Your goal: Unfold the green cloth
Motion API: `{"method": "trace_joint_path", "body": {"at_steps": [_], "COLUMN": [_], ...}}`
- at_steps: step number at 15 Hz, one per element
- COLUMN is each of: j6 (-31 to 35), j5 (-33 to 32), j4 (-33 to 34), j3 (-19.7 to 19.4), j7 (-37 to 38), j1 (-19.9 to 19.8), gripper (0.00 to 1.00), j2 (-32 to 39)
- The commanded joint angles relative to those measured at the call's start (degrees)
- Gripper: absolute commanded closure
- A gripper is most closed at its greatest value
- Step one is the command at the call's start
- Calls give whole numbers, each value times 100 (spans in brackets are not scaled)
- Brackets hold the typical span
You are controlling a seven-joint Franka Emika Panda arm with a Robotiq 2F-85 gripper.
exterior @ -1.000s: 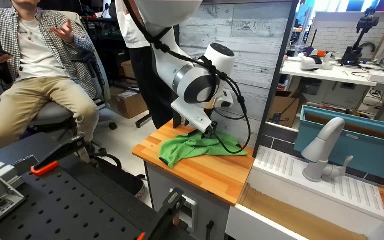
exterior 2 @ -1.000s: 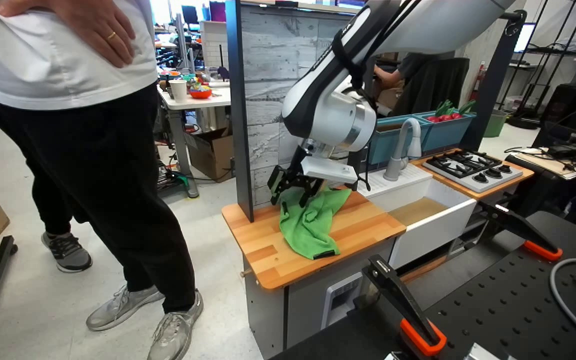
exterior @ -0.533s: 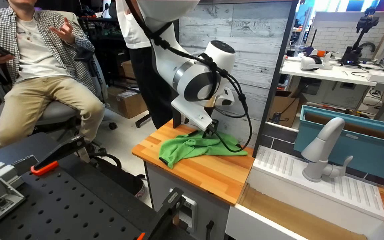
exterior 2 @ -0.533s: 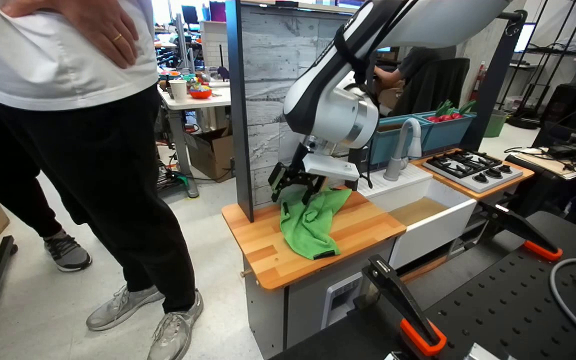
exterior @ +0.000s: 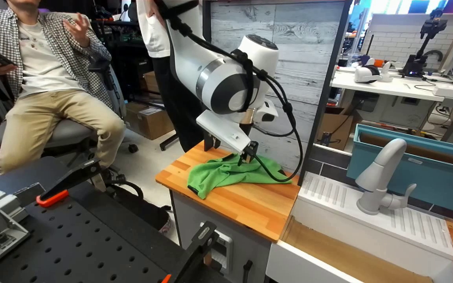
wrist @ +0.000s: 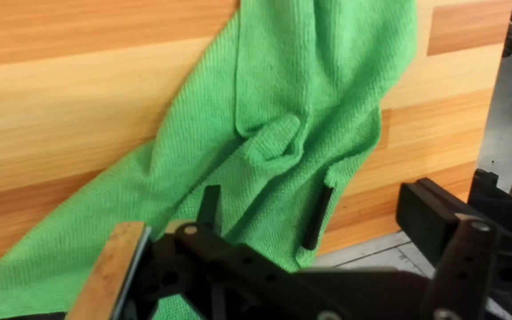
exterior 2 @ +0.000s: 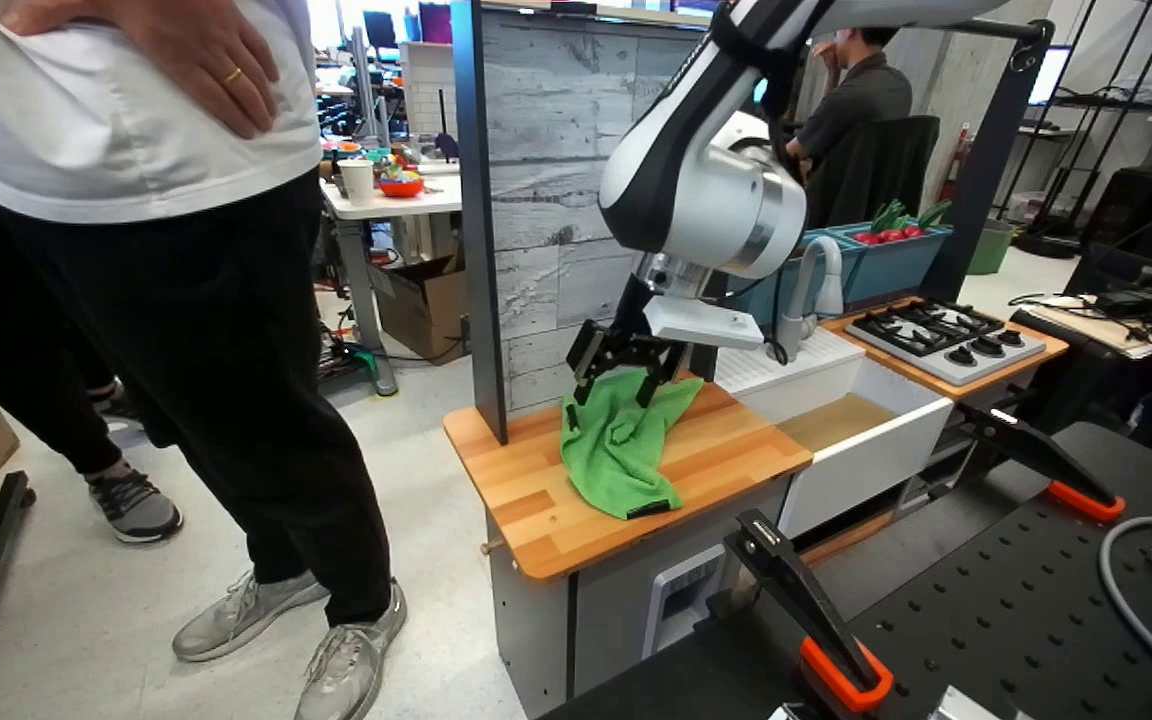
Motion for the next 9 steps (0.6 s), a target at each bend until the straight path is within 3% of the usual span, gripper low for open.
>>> {"method": "trace_joint_path", "body": {"at_steps": [1, 4, 5, 9], "j6": [400, 354, 277, 277], "j5": [-6, -64, -13, -14], "j4": [-1340, -1889, -1251, -1644], "j3": [58, 40, -4, -4], "j7": [-332, -525, -347, -442], "j1": [-276, -452, -264, -381], "gripper": [0, 0, 0, 0], "j2": [-824, -1124, -698, -931]}}
